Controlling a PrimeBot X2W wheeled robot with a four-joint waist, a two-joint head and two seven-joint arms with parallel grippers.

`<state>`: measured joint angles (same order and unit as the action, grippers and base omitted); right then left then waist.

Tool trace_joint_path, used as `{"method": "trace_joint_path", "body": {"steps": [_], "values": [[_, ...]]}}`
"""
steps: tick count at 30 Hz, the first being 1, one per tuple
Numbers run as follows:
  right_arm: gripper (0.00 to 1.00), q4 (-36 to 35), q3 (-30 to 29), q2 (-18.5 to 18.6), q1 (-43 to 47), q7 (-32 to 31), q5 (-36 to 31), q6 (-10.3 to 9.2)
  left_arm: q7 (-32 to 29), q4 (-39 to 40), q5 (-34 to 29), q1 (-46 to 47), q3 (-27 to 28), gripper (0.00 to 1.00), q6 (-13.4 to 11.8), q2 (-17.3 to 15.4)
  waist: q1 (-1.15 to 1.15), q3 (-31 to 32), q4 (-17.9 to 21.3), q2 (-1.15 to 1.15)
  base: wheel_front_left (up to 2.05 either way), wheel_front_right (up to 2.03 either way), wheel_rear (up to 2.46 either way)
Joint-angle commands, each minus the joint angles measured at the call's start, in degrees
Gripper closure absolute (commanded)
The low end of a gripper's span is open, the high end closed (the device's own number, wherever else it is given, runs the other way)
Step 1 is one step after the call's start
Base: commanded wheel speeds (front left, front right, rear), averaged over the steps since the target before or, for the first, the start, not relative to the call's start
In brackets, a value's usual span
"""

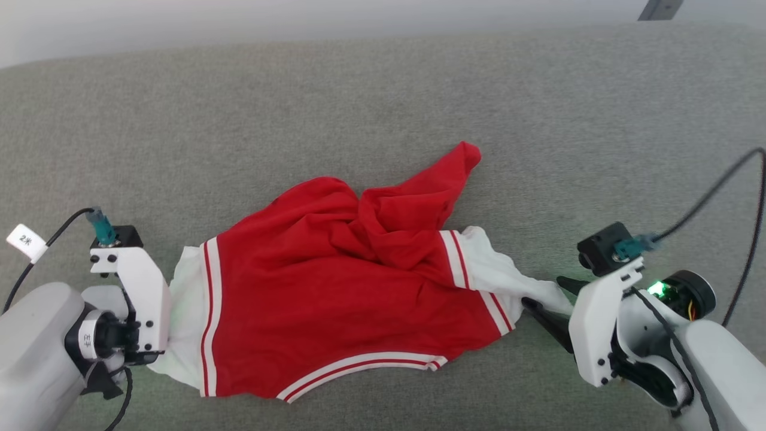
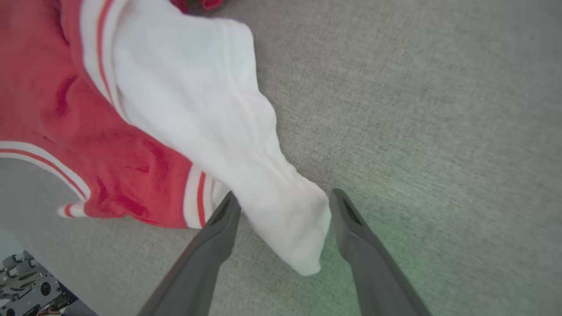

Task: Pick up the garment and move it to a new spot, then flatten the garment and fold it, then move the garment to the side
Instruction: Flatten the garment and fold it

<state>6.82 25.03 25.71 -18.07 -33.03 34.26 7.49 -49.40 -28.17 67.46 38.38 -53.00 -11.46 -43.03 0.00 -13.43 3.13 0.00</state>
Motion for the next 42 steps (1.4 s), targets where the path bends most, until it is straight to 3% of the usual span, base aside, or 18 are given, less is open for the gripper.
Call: {"method": "trace_joint_path", "body": {"steps": [1, 7, 9, 10, 15, 26, 34, 42], "values": [[0.0, 1.99, 1.17, -0.03, -2.09, -1.23, -0.1, 0.0, 0.6, -0.5, 0.1, -1.36, -1.51, 1.0, 1.24, 3.5, 0.0, -1.01, -0.82, 0.0, 0.0, 0.0, 0.0], [0.0, 10.67, 6.58, -1.21, -7.09, -4.1, 1.35, -0.01, 2.41, -3.12, -0.51, 0.43, -1.35, 1.0, 3.12, 5.29, 0.0, -2.47, -1.91, 0.0, 0.0, 0.0, 0.0], [0.47, 13.51, 8.33, -2.15, -8.23, -4.81, 3.22, 0.0, 3.29, -4.27, -0.69, 1.0, -1.18, 1.0, 3.95, 5.8, 0.0, -2.74, -2.1, 0.0, 0.0, 0.0, 0.0], [1.0, 14.71, 9.25, -2.36, -8.94, -4.97, 4.05, 0.0, 3.57, -4.86, -0.7, 1.31, -1.1, 1.0, 4.32, 6.07, 0.0, -2.86, -2.2, 0.0, 0.0, 0.0, 0.0], [1.0, 16.94, 10.5, -1.8, -12.77, -3.63, 9.06, 0.0, 6.61, -7.31, -0.46, 3.72, 0.44, 1.0, 6.24, 6.88, 0.0, -2.83, -2.45, 0.0, 0.0, 0.0, 0.0], [1.0, 15.1, 3.45, 1.36, -21.43, 0.43, 15.32, -0.01, 9.09, -6.67, -1.85, 14.43, 4.31, 1.0, 9.28, 5.77, 0.0, 2.85, -2.05, 0.0, 0.0, 0.0, 0.0], [1.0, 17.53, -1.8, -1.58, -28.61, -0.54, 16.37, -0.01, 9.52, -6.8, -2.85, 22.14, 5.68, 1.0, 10.34, 6.38, 0.0, 7.58, -1.07, 0.0, 0.0, 0.0, 0.0], [1.0, 22.11, -6.22, -6.5, -37.02, 2.12, 14.86, -0.01, 14.12, -10.51, -4.22, 29.59, 8.47, 1.0, 10.02, 7.41, 0.0, 9.83, 0.5, 0.0, 0.0, 0.0, 0.0]]}}
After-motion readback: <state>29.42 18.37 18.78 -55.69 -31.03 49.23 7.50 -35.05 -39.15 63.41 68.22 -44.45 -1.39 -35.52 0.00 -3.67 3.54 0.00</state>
